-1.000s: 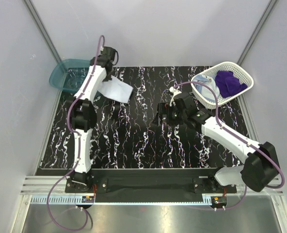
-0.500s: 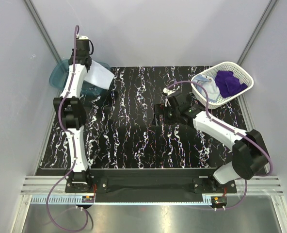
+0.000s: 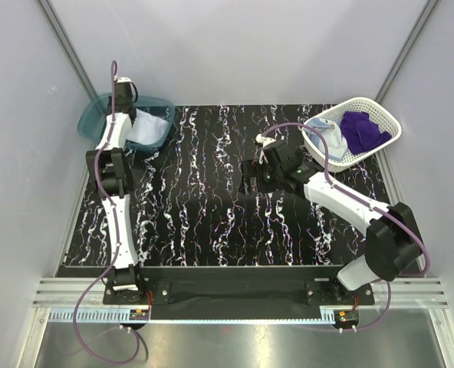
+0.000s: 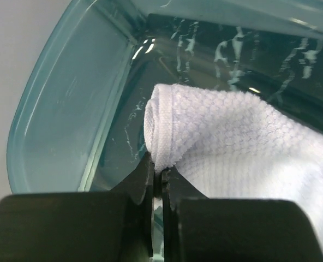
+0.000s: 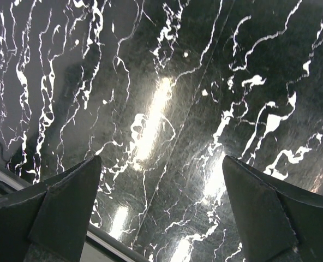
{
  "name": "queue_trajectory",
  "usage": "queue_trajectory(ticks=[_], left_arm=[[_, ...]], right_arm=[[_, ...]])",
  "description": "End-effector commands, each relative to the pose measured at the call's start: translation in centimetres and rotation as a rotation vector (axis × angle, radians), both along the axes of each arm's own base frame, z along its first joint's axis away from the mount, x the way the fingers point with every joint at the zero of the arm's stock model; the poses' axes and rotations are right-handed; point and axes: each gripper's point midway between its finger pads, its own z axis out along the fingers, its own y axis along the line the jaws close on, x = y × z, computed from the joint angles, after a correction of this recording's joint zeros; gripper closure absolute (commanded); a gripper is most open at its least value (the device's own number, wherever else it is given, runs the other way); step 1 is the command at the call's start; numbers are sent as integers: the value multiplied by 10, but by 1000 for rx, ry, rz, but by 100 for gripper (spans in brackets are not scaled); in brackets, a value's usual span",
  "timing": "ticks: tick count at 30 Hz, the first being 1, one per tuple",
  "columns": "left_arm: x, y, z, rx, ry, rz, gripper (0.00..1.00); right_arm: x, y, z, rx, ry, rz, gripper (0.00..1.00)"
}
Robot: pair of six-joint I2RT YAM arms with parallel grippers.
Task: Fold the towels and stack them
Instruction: Neatly place the folded towel into the bin, then grab crumpled towel
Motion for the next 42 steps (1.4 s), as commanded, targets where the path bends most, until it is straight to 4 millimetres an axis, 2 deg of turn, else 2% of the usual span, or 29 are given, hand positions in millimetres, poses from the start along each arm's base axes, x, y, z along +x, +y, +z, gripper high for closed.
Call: queue_trajectory(ticks=[1,4,9,13,14,16,17,19,20,21,22,23,24,25,26,27,28,29,30,31,32,33,34,36,37,38,39,40,42], left_arm=[[20,13,36,2,-150,-1,100],[23,20,36,13,-157,-7,96],[23,22,36,50,-145,-27,57],[15,14,52,49,-140,-25,44],[9,11,73,55,-160,-12,43],[3,-11,85,43,-159,-39,43],[-3,-36,113,11,-192,-75,42],[-15,-68,130,-27,-199,-113,38],[-21,-108,136,-48,-183,-190,37],[-36,-125,159,-70,-206,-212,37],[-45,-147,166,-106,-211,-248,36],[-57,-193,166,-175,-187,-347,36],[-78,-215,179,-235,-201,-376,35],[-91,-241,178,-304,-188,-431,35],[-116,-292,157,-453,-129,-513,35],[-132,-316,157,-509,-118,-560,35],[-151,-336,169,-569,-134,-578,35],[-175,-370,154,-582,-79,-648,35],[-187,-383,153,-588,-62,-675,35],[-201,-391,155,-593,-48,-689,35],[-222,-409,146,-599,18,-750,35],[-231,-410,142,-591,46,-751,35],[-241,-408,145,-598,54,-739,35],[-263,-417,127,-644,111,-790,35],[-272,-424,138,-701,83,-827,35],[-285,-424,115,-718,138,-835,35],[-292,-427,111,-734,150,-846,35],[-297,-428,109,-751,152,-849,35],[-312,-430,98,-772,198,-873,35]], right_arm=[[15,8,20,12,-63,12,0],[18,8,22,6,-68,10,0],[20,7,25,2,-82,4,0],[21,6,30,1,-89,-2,0],[21,5,35,7,-93,-9,0],[25,3,45,7,-115,-33,0],[28,1,54,12,-131,-53,0],[48,-17,75,-30,-181,-167,0],[55,-26,79,-48,-184,-212,0],[67,-43,87,-80,-208,-287,0],[84,-68,103,-82,-221,-369,0],[95,-87,106,-92,-218,-424,0],[105,-105,113,-95,-224,-469,0],[115,-122,130,-92,-245,-518,0],[131,-161,130,-119,-242,-600,0],[143,-176,146,-109,-274,-642,0],[157,-192,137,-123,-254,-670,0],[167,-219,135,-124,-243,-717,0],[176,-230,143,-114,-244,-737,0],[188,-240,125,-121,-200,-755,1],[195,-255,120,-113,-189,-781,1],[206,-254,125,-71,-197,-757,1],[217,-251,107,-72,-165,-742,2],[235,-271,109,-42,-180,-761,2],[245,-275,92,-47,-154,-761,2],[251,-278,88,-42,-155,-767,2],[260,-285,91,-19,-171,-773,2],[268,-288,73,-7,-137,-781,2],[278,-296,66,31,-118,-798,2]])
